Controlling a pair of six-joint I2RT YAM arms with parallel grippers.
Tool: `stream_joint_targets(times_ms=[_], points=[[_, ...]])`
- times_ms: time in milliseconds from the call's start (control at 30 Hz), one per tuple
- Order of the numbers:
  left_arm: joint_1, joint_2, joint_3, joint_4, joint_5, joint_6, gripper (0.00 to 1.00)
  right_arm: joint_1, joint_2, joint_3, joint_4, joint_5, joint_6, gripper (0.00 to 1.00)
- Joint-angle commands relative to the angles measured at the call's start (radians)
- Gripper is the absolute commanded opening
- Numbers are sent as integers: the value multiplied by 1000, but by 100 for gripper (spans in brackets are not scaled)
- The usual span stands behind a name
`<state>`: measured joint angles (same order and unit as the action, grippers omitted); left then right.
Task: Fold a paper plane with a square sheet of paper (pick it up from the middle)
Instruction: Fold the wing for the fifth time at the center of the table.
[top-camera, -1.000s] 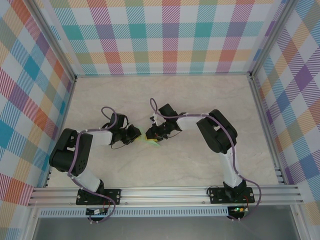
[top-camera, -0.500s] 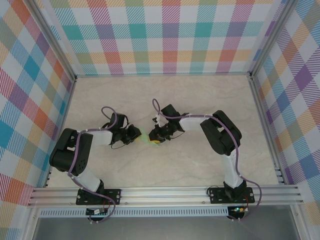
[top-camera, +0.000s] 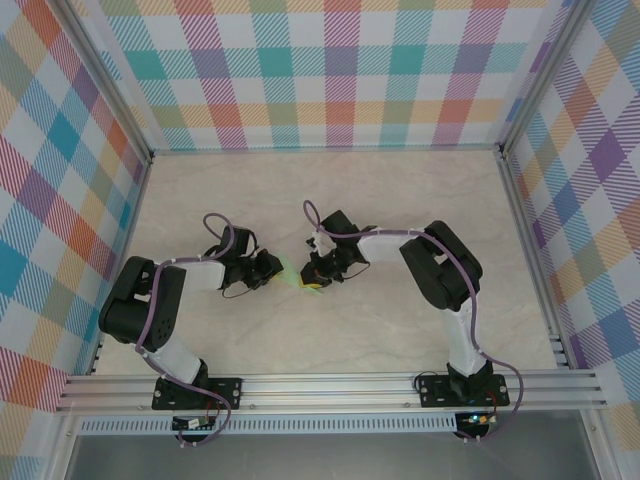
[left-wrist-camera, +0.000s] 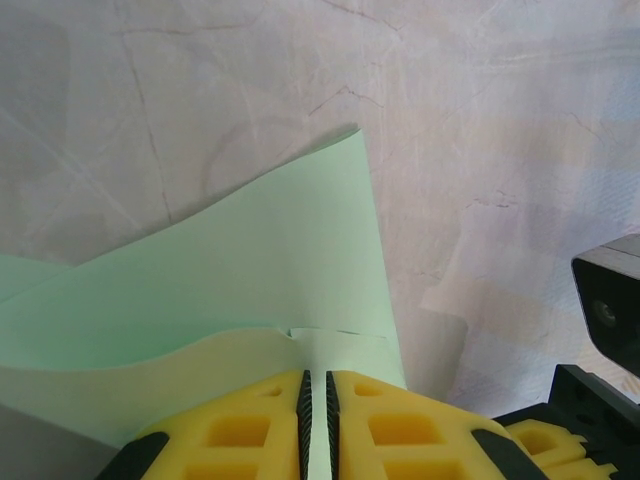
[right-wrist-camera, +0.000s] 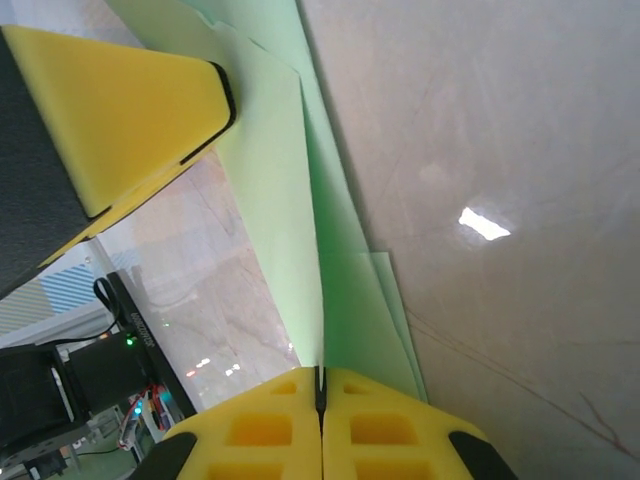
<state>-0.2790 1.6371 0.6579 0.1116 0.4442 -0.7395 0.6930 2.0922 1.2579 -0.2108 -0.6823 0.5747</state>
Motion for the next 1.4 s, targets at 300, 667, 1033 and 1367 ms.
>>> stream_joint_targets(times_ms=[300, 667, 1033, 1367], points=[[-7, -76, 39, 42, 114, 9, 21, -1, 40, 18, -119, 72, -46, 6], [-66, -122, -41, 80, 113, 2, 23, -1, 49, 12, -109, 82, -27, 5], [-100, -82, -66, 100, 87, -7, 19, -1, 48, -2, -97, 90, -6, 4], [-106, -65, -95, 112, 72, -11, 18, -9, 58, -26, -53, 60, 28, 3]])
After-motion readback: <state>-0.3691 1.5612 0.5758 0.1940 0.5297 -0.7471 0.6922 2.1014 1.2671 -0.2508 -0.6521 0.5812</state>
